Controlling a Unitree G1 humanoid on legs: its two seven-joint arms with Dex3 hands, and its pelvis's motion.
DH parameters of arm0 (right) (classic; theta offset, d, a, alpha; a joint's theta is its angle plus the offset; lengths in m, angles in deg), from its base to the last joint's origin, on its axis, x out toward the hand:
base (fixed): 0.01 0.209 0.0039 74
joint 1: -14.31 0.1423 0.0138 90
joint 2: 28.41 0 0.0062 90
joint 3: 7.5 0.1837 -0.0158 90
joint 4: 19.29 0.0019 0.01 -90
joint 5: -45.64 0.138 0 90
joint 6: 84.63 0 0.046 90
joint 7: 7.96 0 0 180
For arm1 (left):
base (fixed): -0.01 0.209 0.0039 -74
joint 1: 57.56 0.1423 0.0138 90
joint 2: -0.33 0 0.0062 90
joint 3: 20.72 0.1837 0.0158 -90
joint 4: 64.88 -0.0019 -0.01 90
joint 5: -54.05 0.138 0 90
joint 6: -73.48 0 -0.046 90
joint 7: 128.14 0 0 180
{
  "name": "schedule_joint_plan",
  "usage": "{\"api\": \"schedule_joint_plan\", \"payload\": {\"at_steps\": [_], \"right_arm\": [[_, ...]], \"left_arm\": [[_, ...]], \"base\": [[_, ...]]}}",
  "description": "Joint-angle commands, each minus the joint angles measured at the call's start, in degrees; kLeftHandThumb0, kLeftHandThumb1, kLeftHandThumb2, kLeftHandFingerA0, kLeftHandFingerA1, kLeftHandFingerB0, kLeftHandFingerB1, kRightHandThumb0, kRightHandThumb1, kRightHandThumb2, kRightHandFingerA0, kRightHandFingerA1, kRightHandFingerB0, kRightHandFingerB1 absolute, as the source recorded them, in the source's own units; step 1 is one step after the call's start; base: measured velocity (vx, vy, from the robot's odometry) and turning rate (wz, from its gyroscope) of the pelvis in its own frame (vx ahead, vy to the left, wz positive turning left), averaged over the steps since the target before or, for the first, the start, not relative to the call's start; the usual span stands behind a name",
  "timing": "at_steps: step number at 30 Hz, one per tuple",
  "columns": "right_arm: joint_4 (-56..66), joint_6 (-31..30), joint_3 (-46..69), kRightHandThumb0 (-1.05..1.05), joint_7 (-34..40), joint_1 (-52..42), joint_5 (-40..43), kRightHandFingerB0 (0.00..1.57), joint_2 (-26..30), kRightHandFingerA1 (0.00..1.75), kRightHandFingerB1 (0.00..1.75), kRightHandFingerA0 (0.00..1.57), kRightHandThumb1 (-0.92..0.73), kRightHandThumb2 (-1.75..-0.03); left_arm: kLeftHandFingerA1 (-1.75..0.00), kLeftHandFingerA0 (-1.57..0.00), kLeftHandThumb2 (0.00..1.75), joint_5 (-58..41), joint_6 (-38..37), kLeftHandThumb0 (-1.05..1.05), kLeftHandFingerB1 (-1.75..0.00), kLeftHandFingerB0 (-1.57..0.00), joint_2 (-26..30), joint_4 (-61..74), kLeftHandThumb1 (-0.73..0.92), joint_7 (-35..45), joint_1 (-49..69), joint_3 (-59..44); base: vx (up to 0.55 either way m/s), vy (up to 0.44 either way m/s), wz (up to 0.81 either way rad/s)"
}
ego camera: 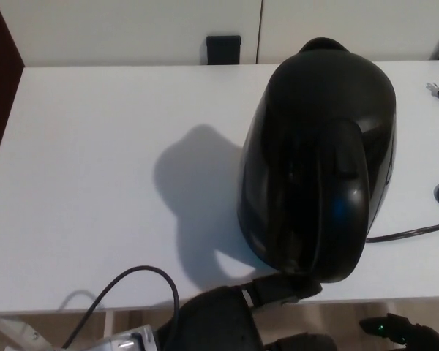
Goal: The robot walk towards a table in front and click the button on the base of the boilling pot using its left middle finger
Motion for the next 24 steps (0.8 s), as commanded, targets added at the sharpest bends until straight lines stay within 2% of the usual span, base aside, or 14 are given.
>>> {"api": "schedule_joint_plan", "payload": {"at_steps": [1,2,5,6,7,9,10,12,14,15,17,18,21,24], "right_arm": [[-3.5,12.5,1.7,-0.51,-7.8,-0.1,4.7,0.46,1.2,0.58,0.44,0.51,-0.66,-0.6],[-6.0,7.8,1.4,-0.51,-3.2,1.6,2.0,0.46,0.7,0.58,0.44,0.51,-0.66,-0.6],[-8.1,10.8,1.9,-0.51,-3.7,1.6,2.6,0.5,0.4,0.6,0.47,0.55,-0.65,-0.59],[-8.8,11.3,2.4,-0.5,-4.0,1.8,3.0,0.45,0.1,0.62,0.46,0.48,-0.64,-0.59],[-9.5,12.2,2.8,-0.52,-4.4,2.0,3.3,0.51,0.1,0.65,0.47,0.56,-0.62,-0.59],[-9.8,13.5,2.8,-0.5,-4.7,2.2,3.0,0.51,0.1,0.61,0.47,0.57,-0.64,-0.59],[-9.9,12.2,2.3,-0.5,-3.4,2.4,2.0,0.44,0.3,0.59,0.45,0.48,-0.66,-0.6],[-10.5,12.2,2.7,-0.51,-3.6,2.5,2.5,0.47,0.0,0.63,0.45,0.51,-0.66,-0.6],[-10.6,9.6,2.4,-0.54,-2.4,3.8,1.5,0.43,0.9,0.58,0.42,0.46,-0.66,-0.6],[-10.9,10.8,2.1,-0.54,-2.3,3.4,1.2,0.42,0.9,0.61,0.44,0.45,-0.67,-0.6],[-11.2,12.1,2.3,-0.53,-2.3,3.3,1.5,0.43,0.8,0.63,0.45,0.48,-0.67,-0.6],[-11.6,12.1,2.9,-0.52,-3.2,3.4,2.5,0.45,0.5,0.56,0.42,0.46,-0.64,-0.6],[-11.3,10.6,2.5,-0.54,-2.8,3.5,1.7,0.46,0.6,0.59,0.43,0.47,-0.66,-0.6],[-11.5,10.7,2.5,-0.57,-2.5,4.1,1.6,0.38,0.6,0.53,0.41,0.38,-0.63,-0.61]], "left_arm": [[-0.3,-0.19,0.61,0.0,1.0,-0.37,-0.22,-0.1,0.0,-1.4,0.62,1.8,-0.6,-0.9],[-0.3,-0.19,0.61,-0.1,1.0,-0.37,-0.22,-0.1,0.0,-1.9,0.62,2.0,-0.8,-1.0],[-0.3,-0.19,0.6,-1.0,1.3,-0.38,-0.22,-0.1,-0.1,-2.0,0.6,2.8,0.3,-1.1],[-0.3,-0.19,0.61,-0.5,1.3,-0.39,-0.22,-0.1,-0.1,-1.9,0.61,2.9,0.3,-1.0],[-0.3,-0.19,0.61,-0.5,1.3,-0.39,-0.23,-0.1,-0.1,-1.9,0.61,3.0,0.2,-1.0],[-0.3,-0.18,0.61,-1.1,1.2,-0.38,-0.23,-0.1,-0.3,-2.3,0.61,3.3,0.3,-1.0],[-0.3,-0.19,0.61,-0.9,1.3,-0.39,-0.23,-0.1,-0.5,-2.9,0.61,2.8,0.3,-0.8],[-0.3,-0.19,0.61,-0.7,1.3,-0.38,-0.24,-0.1,-0.8,-3.4,0.61,2.2,0.3,-0.8],[-0.3,-0.19,0.61,-1.0,1.5,-0.37,-0.24,-0.1,-2.1,-5.2,0.6,2.0,-0.9,-0.7],[-0.35,-0.19,0.67,-0.8,1.2,-0.41,-0.33,-0.13,-2.1,-5.5,0.52,0.2,-0.2,-0.6],[-0.34,-0.17,0.67,-0.5,1.1,-0.4,-0.33,-0.12,-2.2,-5.9,0.54,0.1,-0.2,-0.6],[-0.3,-0.21,0.59,0.4,1.5,-0.35,-0.26,-0.11,-2.1,-5.6,0.62,0.6,-0.3,-0.4],[-0.3,-0.19,0.6,0.2,1.6,-0.36,-0.24,-0.11,-2.3,-5.8,0.61,1.1,-0.3,-0.4],[-0.3,-0.2,0.6,0.3,1.7,-0.35,-0.24,-0.11,-2.5,-6.4,0.61,0.9,-0.9,-0.5]], "base": [[0.0,0.0,0.0],[0.0,0.0,0.0],[0.0,0.0,0.0],[0.0,0.0,0.0],[0.0,0.0,0.0],[0.0,0.0,0.0],[0.0,0.0,0.0],[0.0,0.0,0.0],[0.0,0.0,0.0],[0.0,0.0,0.0],[0.0,0.0,0.0],[0.0,0.0,0.0],[0.0,0.0,0.0],[0.0,0.0,0.0]]}}
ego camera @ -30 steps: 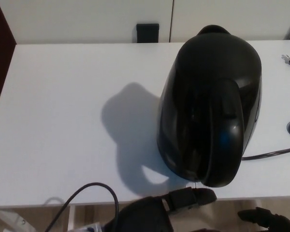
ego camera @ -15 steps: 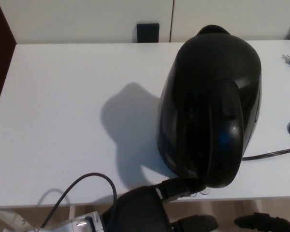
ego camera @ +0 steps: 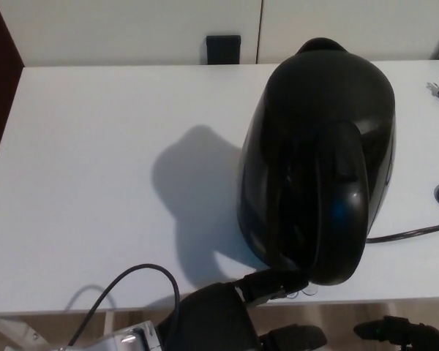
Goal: The robot walk towards a table in front and click the button on the base of the boilling pot using its left middle finger
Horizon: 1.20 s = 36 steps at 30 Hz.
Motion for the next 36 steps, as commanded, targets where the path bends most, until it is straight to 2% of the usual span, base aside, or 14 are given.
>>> {"api": "schedule_joint_plan", "payload": {"at_steps": [1,5,11,12,15,17,18,19,21,26,27,28,29,36], "right_arm": [[-0.5,-1.0,0.0,-0.56,1.1,1.0,-0.6,0.37,0.6,0.5,0.38,0.37,-0.67,-0.6],[0.0,-1.5,-0.2,-0.59,1.6,1.5,-0.9,0.38,0.7,0.55,0.42,0.38,-0.62,-0.63],[0.1,-0.1,-0.3,-0.56,1.2,1.5,-0.9,0.44,0.9,0.55,0.43,0.42,-0.68,-0.6],[0.3,0.5,-0.5,-0.53,1.5,1.4,-1.3,0.5,1.0,0.6,0.45,0.5,-0.67,-0.6],[0.2,-0.8,-1.5,-0.53,1.9,2.0,-2.4,0.47,1.4,0.51,0.43,0.49,-0.68,-0.6],[0.2,0.6,-1.5,-0.52,1.6,1.8,-2.2,0.49,1.4,0.59,0.47,0.55,-0.67,-0.6],[0.1,3.3,-1.3,-0.51,0.5,1.4,-1.6,0.5,1.6,0.64,0.49,0.57,-0.66,-0.6],[0.1,4.5,-1.1,-0.52,-0.5,1.1,-1.0,0.54,1.7,0.68,0.48,0.65,-0.65,-0.59],[-0.5,6.0,-0.7,-0.5,-1.5,1.1,-0.3,0.59,1.5,0.72,0.5,0.7,-0.67,-0.59],[-2.0,3.5,0.1,-0.53,-1.6,2.3,-0.1,0.56,1.0,0.68,0.46,0.65,-0.66,-0.59],[0.9,-3.2,0.4,-0.52,1.6,1.6,-0.4,0.23,0.0,0.53,0.37,0.37,-0.63,-0.59],[0.7,-4.2,0.3,-0.58,1.6,1.8,-0.7,0.12,0.0,0.56,0.45,0.27,-0.49,-0.82],[0.1,-4.5,0.3,-0.61,1.0,2.3,-0.7,0.13,0.1,0.54,0.46,0.21,-0.48,-0.8],[1.4,-6.3,0.5,-0.64,0.1,2.5,-0.3,0.19,0.4,0.52,0.46,0.24,-0.49,-0.83]], "left_arm": [[-0.3,-0.19,0.61,0.5,1.2,-0.36,-0.22,-0.1,-0.1,-1.0,0.61,0.0,-0.8,-0.2],[-0.3,-0.19,0.61,0.5,1.4,-0.37,-0.23,-0.1,-0.5,-1.8,0.61,0.3,-1.5,-0.1],[-0.3,-0.19,0.61,1.6,1.5,-0.38,-0.24,-0.1,-0.6,-2.4,0.61,-0.4,-2.1,0.3],[-0.3,-0.19,0.61,1.2,1.5,-0.38,-0.24,-0.1,-0.7,-2.5,0.6,-0.1,-2.0,0.3],[-0.3,-0.18,0.61,1.4,1.8,-0.38,-0.23,-0.1,-0.7,-2.7,0.61,0.4,-1.8,0.5],[-0.3,-0.21,0.59,1.3,1.7,-0.37,-0.26,-0.12,-0.8,-3.2,0.6,-0.7,-1.3,0.6],[-0.35,-0.17,0.68,1.6,1.6,-0.44,-0.33,-0.11,-0.7,-3.5,0.52,-1.2,-1.3,0.8],[-0.29,-0.2,0.6,1.5,1.6,-0.37,-0.26,-0.11,-0.5,-3.3,0.62,-0.5,-1.0,0.9],[-0.33,-0.16,0.67,1.0,1.7,-0.42,-0.32,-0.12,-0.3,-3.2,0.57,1.3,-0.5,1.1],[-0.29,-0.15,0.61,0.9,1.8,-0.34,-0.23,-0.11,-0.1,-4.5,0.66,1.4,0.0,1.6],[-0.33,-0.14,0.69,0.9,1.7,-0.42,-0.32,-0.1,0.2,-4.3,0.59,1.6,0.0,1.7],[-0.29,-0.16,0.61,1.1,1.6,-0.37,-0.23,-0.1,0.3,-4.3,0.62,1.3,0.1,1.9],[-0.48,0.0,1.04,1.5,1.3,-0.26,-0.48,0.0,0.6,-4.5,0.59,0.7,0.2,2.2],[-0.48,0.0,1.04,1.0,1.0,-0.27,-0.48,0.0,1.4,-5.5,0.59,-0.1,0.4,2.9]], "base": [[0.0,0.0,0.0],[0.0,0.0,0.0],[0.0,0.0,0.0],[0.0,0.0,0.0],[0.0,0.0,0.0],[0.0,0.0,0.0],[0.0,0.0,0.0],[0.0,0.0,0.0],[0.0,0.0,0.0],[0.0,0.0,0.0],[0.0,0.0,0.0],[0.0,0.0,0.0],[0.0,0.0,0.0],[0.0,0.0,0.0]]}}
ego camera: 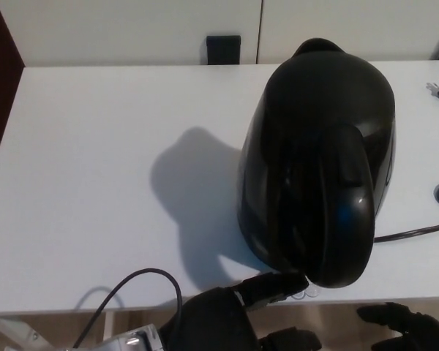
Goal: The robot walk towards a table in front and click the button on the base of the boilling pot using its left middle finger
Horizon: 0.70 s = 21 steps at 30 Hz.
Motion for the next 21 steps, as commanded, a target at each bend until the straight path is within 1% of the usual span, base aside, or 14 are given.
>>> {"api": "schedule_joint_plan", "payload": {"at_steps": [1,3,5,6,7,8,9,10,11,13,14,15,18,21], "right_arm": [[1.2,-3.6,0.3,-0.67,0.3,0.2,0.0,0.18,0.6,0.53,0.46,0.25,-0.5,-0.84],[0.6,-3.4,0.4,-0.69,0.6,0.4,0.1,0.19,0.6,0.53,0.47,0.24,-0.49,-0.84],[0.4,-3.4,0.6,-0.66,0.1,0.5,0.4,0.16,0.5,0.55,0.46,0.29,-0.5,-0.85],[1.6,-3.0,0.4,-0.58,-0.5,-0.2,0.4,0.21,0.9,0.51,0.36,0.35,-0.67,-0.59],[1.8,-3.0,0.3,-0.62,-0.7,-0.4,0.4,0.13,1.0,0.57,0.46,0.28,-0.53,-0.86],[2.1,-3.1,0.4,-0.62,-1.0,-0.5,0.6,0.13,1.0,0.58,0.46,0.3,-0.54,-0.87],[2.4,-3.1,0.6,-0.62,-1.2,-0.6,0.8,0.13,0.9,0.58,0.46,0.3,-0.54,-0.87],[2.5,-3.2,0.6,-0.62,-1.3,-0.7,0.9,0.12,0.9,0.58,0.46,0.31,-0.54,-0.88],[2.6,-3.2,0.6,-0.62,-1.3,-0.7,0.9,0.12,0.9,0.58,0.46,0.31,-0.54,-0.88],[2.7,-3.4,0.6,-0.62,-1.4,-0.7,0.9,0.12,0.9,0.58,0.46,0.31,-0.54,-0.88],[2.6,-3.3,0.6,-0.62,-1.4,-0.9,0.9,0.12,0.8,0.58,0.46,0.31,-0.54,-0.88],[2.6,-3.3,0.6,-0.62,-1.4,-1.0,0.9,0.12,0.8,0.58,0.46,0.31,-0.54,-0.88],[2.5,-3.3,0.5,-0.62,-1.3,-1.2,0.9,0.12,0.8,0.58,0.46,0.31,-0.54,-0.88],[2.5,-3.3,0.4,-0.62,-1.3,-1.4,0.9,0.12,0.6,0.58,0.46,0.31,-0.54,-0.88]], "left_arm": [[-0.48,0.0,1.05,0.9,0.4,-0.27,-0.48,0.0,2.1,-1.5,0.6,0.7,1.3,0.9],[-0.48,0.0,1.05,0.9,0.3,-0.27,-0.49,0.0,2.4,-1.2,0.59,0.0,1.3,0.8],[-0.48,0.0,1.04,0.7,-0.2,-0.27,-0.49,0.0,2.7,-1.0,0.58,-2.0,1.4,0.6],[-0.35,-0.09,0.73,-0.4,-0.4,-0.42,-0.18,-0.06,3.6,2.0,0.58,-0.8,2.2,-0.3],[-0.29,-0.13,0.63,-0.6,-0.4,-0.34,-0.18,-0.05,3.9,2.9,0.63,-0.5,2.4,-0.6],[-0.48,0.0,1.06,-0.9,-0.6,-0.26,-0.49,0.0,4.3,4.0,0.61,-0.7,2.6,-1.0],[-0.48,0.0,1.06,-1.1,-0.8,-0.26,-0.49,0.0,4.4,4.4,0.61,-1.4,2.7,-1.2],[-0.3,-0.2,0.6,-1.8,-0.7,-0.35,-0.24,-0.11,4.8,6.4,0.61,-1.5,3.6,-1.9],[-0.34,-0.19,0.66,-2.0,-0.7,-0.39,-0.33,-0.12,5.0,7.3,0.52,-1.3,3.9,-2.2],[-0.34,-0.23,0.63,-2.6,-0.5,-0.37,-0.32,-0.16,5.7,10.6,0.51,0.4,5.2,-3.2],[-0.37,-0.35,0.58,-2.9,-1.3,-0.31,-0.34,-0.28,6.4,13.1,0.45,-0.8,6.3,-3.9],[-0.36,-0.41,0.54,-2.9,-1.4,-0.23,-0.32,-0.31,7.0,14.9,0.45,-0.8,7.2,-4.4],[-0.36,-0.42,0.53,-3.9,-1.5,-0.17,-0.32,-0.33,8.4,18.9,0.44,1.2,9.7,-5.6],[-0.37,-0.41,0.54,-4.8,-2.5,-0.12,-0.33,-0.34,10.5,21.8,0.45,0.6,13.2,-7.0]], "base": [[0.0,0.0,0.0],[0.0,0.0,0.0],[0.0,0.0,0.0],[0.0,0.0,0.0],[0.0,0.0,0.0],[0.0,0.0,0.0],[0.0,0.0,0.0],[0.0,0.0,0.0],[0.0,0.0,0.0],[0.0,0.0,0.0],[0.0,0.0,0.0],[0.0,0.0,0.0],[0.0,0.0,0.0],[0.0,0.0,0.0]]}}
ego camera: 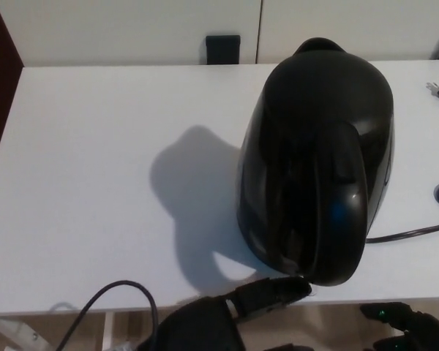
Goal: The robot walk towards a table in front and click the button on the base of the boilling pot using its left middle finger
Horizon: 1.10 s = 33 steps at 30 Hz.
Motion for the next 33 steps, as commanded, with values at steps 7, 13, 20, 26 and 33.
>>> {"api": "schedule_joint_plan", "payload": {"at_steps": [7,13,20,26,33], "right_arm": [[1.0,-3.8,0.2,-0.38,2.2,-0.9,-0.4,0.24,0.4,0.46,0.36,0.46,-0.66,-0.59],[0.8,-5.9,-0.3,-0.4,3.6,-1.2,-1.1,0.27,0.1,0.43,0.36,0.47,-0.65,-0.59],[-0.2,-6.5,-0.7,-0.4,4.4,-0.5,-1.5,0.28,-0.1,0.43,0.35,0.47,-0.66,-0.59],[-1.1,-5.7,-1.0,-0.39,4.7,-0.9,-1.5,0.27,-0.6,0.43,0.36,0.47,-0.65,-0.59],[-0.1,-5.5,-0.9,-0.4,5.4,-2.1,-1.4,0.27,-1.0,0.45,0.36,0.47,-0.65,-0.59]], "left_arm": [[-0.47,0.0,1.1,-6.8,-2.2,-0.27,-0.48,0.0,6.3,-0.3,0.65,-0.1,12.3,-5.0],[-0.3,-0.24,0.62,-13.9,-4.6,-0.46,-0.26,-0.12,5.7,-14.7,0.66,-3.6,15.5,-8.3],[-0.41,-0.22,0.78,-16.1,-7.3,-0.57,-0.36,-0.07,3.3,-35.0,0.53,-8.9,11.9,-10.6],[-0.41,-0.22,0.79,-17.3,-5.7,-0.57,-0.36,-0.07,0.8,-45.3,0.53,-10.1,9.8,-11.7],[-0.43,-0.28,0.78,-23.2,-7.2,-0.6,-0.38,-0.12,-2.5,-60.2,0.53,-9.6,6.5,-14.6]], "base": [[0.0,0.0,0.0],[0.0,0.0,0.0],[0.0,0.0,0.0],[0.0,0.0,0.0],[0.0,0.0,0.0]]}}
